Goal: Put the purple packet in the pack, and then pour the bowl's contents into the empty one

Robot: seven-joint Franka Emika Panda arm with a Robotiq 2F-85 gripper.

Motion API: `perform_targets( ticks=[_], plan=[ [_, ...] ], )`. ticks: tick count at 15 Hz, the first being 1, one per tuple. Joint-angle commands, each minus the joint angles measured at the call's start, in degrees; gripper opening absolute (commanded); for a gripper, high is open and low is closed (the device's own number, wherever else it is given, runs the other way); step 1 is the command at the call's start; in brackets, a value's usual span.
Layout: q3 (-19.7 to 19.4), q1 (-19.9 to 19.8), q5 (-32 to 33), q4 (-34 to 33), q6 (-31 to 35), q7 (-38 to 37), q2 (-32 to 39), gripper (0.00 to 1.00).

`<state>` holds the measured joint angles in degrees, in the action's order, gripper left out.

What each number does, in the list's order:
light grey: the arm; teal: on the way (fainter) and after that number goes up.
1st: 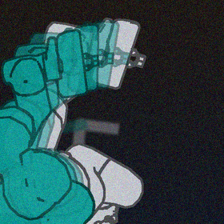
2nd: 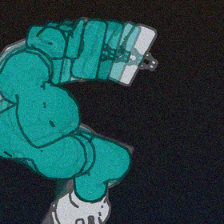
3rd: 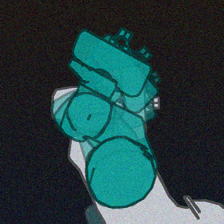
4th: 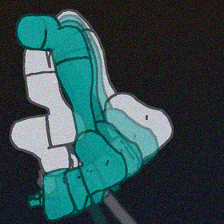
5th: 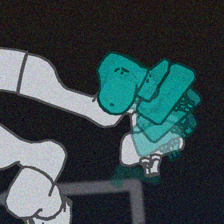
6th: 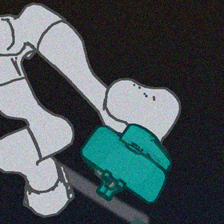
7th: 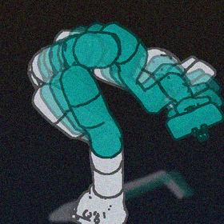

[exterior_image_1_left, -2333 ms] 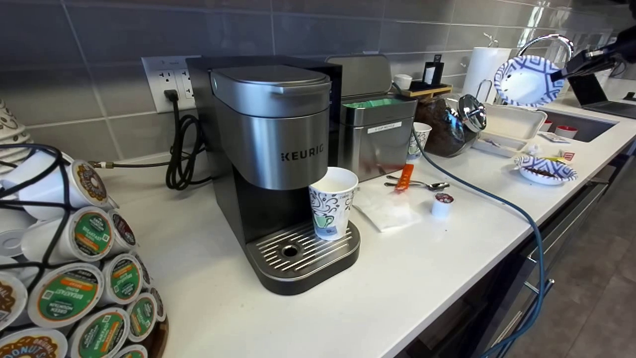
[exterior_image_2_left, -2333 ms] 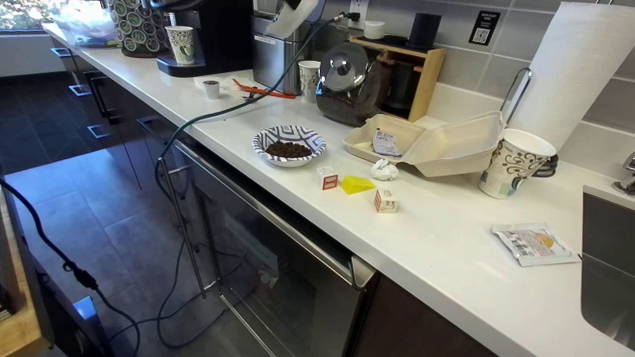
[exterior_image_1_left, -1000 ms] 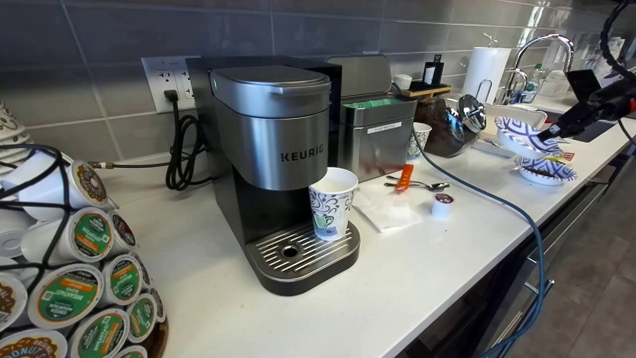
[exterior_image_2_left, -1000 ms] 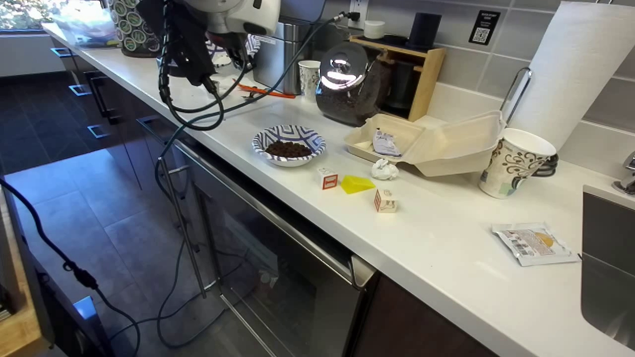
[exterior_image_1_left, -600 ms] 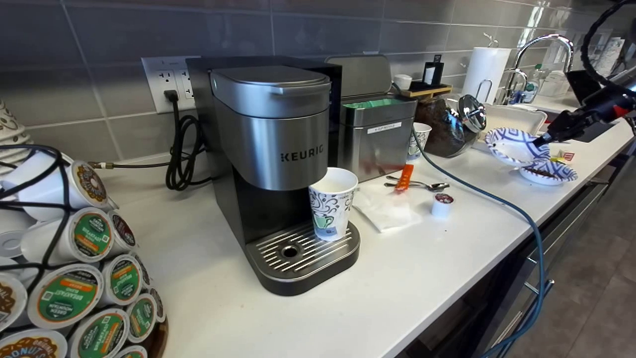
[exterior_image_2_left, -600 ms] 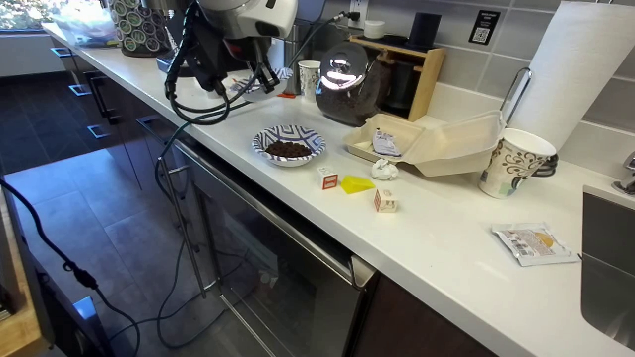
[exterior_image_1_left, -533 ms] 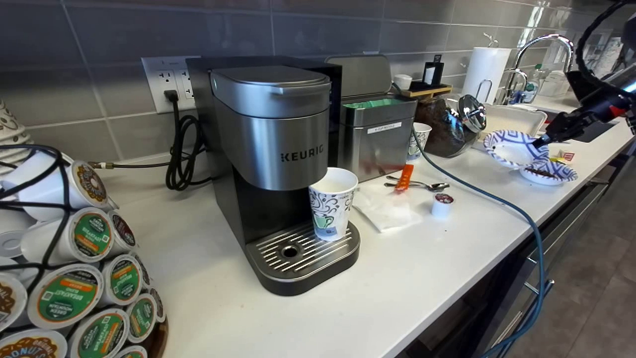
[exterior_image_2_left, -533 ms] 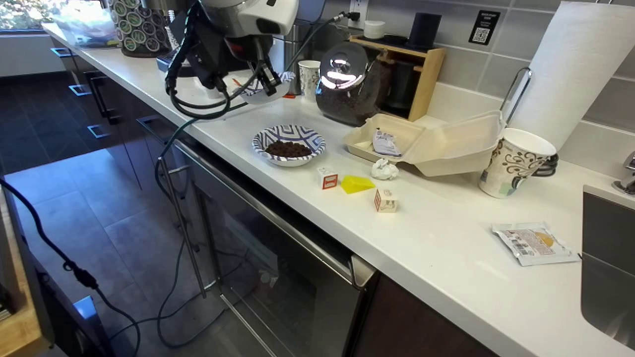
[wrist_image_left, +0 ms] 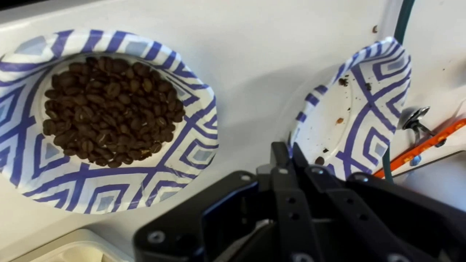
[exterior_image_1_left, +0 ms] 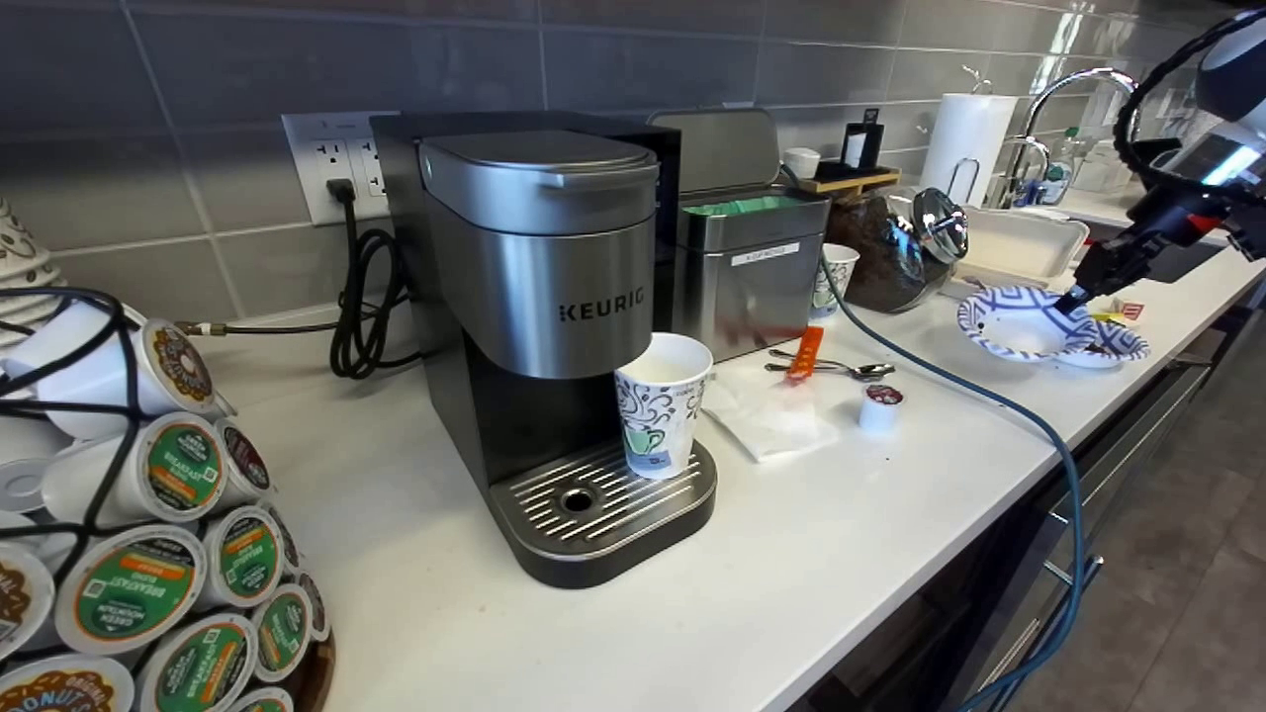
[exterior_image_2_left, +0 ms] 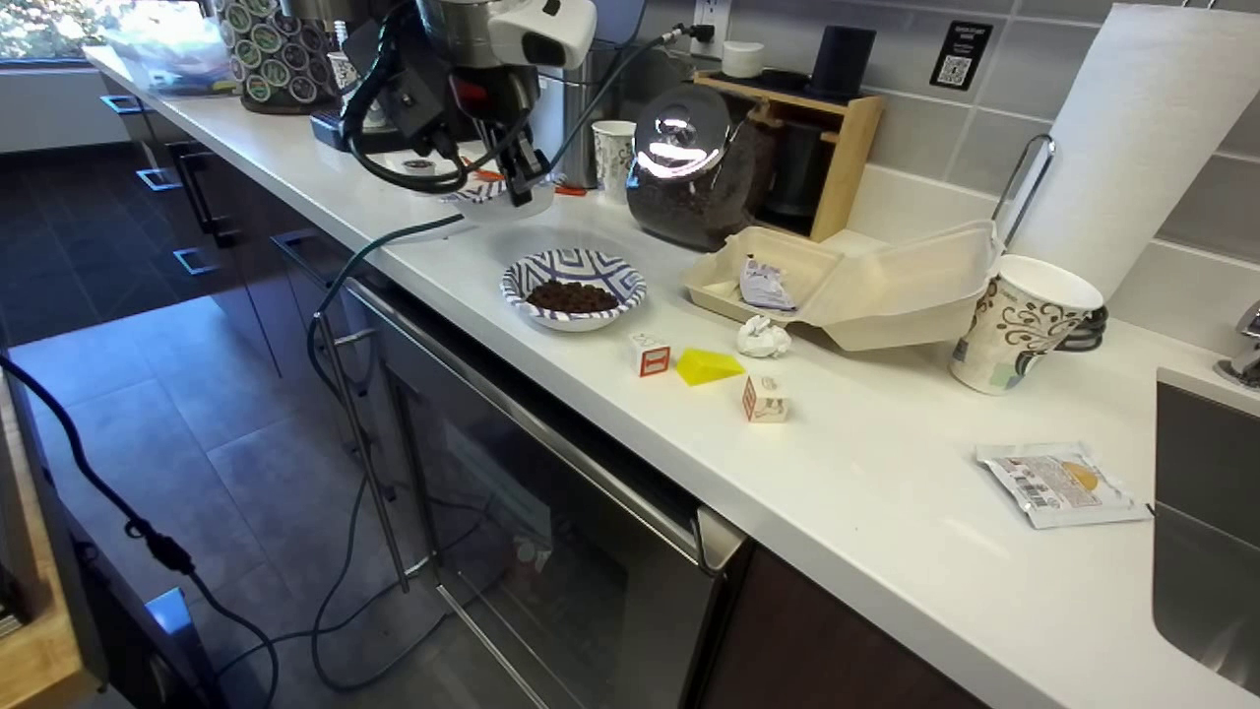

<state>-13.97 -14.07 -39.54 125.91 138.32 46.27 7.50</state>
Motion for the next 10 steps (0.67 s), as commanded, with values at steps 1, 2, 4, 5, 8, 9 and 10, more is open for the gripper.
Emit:
perform_targets(
  ticks=[1,2,4,5,8,9,10],
  plan=[
    [1.48,-1.23,0.58,-3.16,-3.84,-0.95,1.80,0.01],
    [1.75,-1.30,0.29,-3.91,-4.43,-0.90,2.26,0.01],
    [2.24,-1.22,0.52,-5.04,-4.62,-1.32,3.28,0.01],
    [2.50,-1.17,0.53,-5.50,-4.22,-1.60,3.85,0.01],
    [3.51,-1.17,0.34,-7.05,-3.75,-2.22,5.99,0.01],
    [3.78,-1.24,0.46,-7.41,-3.87,-2.48,6.56,0.01],
    [4.06,-1.33,0.52,-7.82,-3.95,-2.84,7.20,0.01]
  ],
)
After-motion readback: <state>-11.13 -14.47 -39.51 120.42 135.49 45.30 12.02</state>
